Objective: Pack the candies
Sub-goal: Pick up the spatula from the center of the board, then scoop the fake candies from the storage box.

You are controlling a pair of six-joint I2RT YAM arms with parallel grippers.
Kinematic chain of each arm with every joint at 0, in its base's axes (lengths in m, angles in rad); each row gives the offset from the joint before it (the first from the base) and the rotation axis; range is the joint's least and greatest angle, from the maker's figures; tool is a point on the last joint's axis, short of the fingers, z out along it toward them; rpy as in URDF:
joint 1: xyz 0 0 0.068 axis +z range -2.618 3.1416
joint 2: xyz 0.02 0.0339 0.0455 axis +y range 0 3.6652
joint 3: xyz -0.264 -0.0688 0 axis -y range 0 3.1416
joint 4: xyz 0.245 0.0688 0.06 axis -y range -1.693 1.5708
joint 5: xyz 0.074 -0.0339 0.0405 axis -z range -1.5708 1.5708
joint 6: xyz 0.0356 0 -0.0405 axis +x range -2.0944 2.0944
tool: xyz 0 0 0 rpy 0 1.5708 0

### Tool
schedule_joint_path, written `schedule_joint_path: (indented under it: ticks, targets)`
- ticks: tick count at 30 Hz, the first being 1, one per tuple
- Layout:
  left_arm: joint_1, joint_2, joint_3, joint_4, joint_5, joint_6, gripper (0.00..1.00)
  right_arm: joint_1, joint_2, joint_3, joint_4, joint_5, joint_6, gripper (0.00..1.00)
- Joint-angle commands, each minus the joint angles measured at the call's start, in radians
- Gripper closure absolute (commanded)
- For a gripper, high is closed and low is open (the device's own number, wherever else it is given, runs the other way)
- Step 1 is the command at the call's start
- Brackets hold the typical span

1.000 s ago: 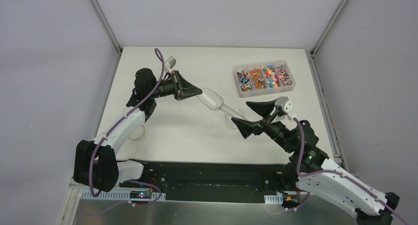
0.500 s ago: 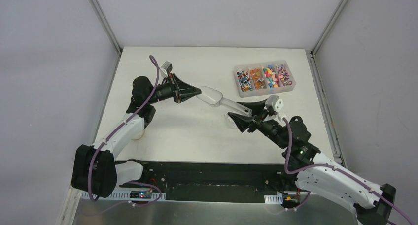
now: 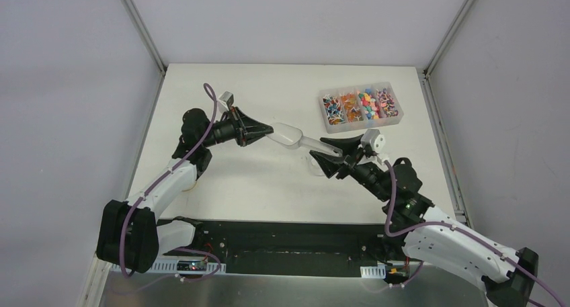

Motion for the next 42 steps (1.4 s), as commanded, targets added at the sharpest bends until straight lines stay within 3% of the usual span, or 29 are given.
schedule_joint_path:
  ticks: [1, 11, 12, 16, 22, 25, 33, 38, 42]
  targets:
    - [0.011, -0.035, -0.01, 0.024, -0.015, 0.012, 1.0, -0.001, 0.032, 0.029, 0.066, -0.017, -0.015, 0.52]
    - [0.013, -0.005, -0.011, 0.03, 0.005, 0.045, 1.0, -0.001, 0.028, 0.02, 0.076, -0.015, -0.02, 1.0]
    - [0.013, -0.003, -0.011, 0.03, 0.004, 0.055, 0.94, -0.001, 0.018, 0.013, 0.081, -0.015, -0.023, 1.0]
    - [0.013, 0.0, 0.017, -0.035, -0.012, 0.138, 0.53, -0.001, -0.015, 0.007, 0.072, 0.022, -0.035, 1.0]
    - [0.022, 0.013, 0.115, -0.276, -0.063, 0.364, 0.29, -0.001, -0.084, 0.007, 0.035, 0.173, -0.092, 1.0]
    - [0.023, 0.02, 0.182, -0.397, -0.085, 0.527, 0.03, 0.0, -0.118, 0.007, 0.013, 0.256, -0.114, 1.0]
    - [0.023, 0.002, 0.337, -0.742, -0.234, 0.941, 0.01, -0.001, -0.106, 0.046, -0.097, 0.43, -0.199, 1.0]
    - [0.021, -0.041, 0.345, -0.825, -0.345, 1.124, 0.01, -0.004, -0.023, 0.09, -0.154, 0.568, -0.24, 1.0]
    - [0.01, -0.107, 0.283, -0.815, -0.462, 1.18, 0.01, -0.022, 0.093, 0.162, -0.224, 0.652, -0.237, 1.0]
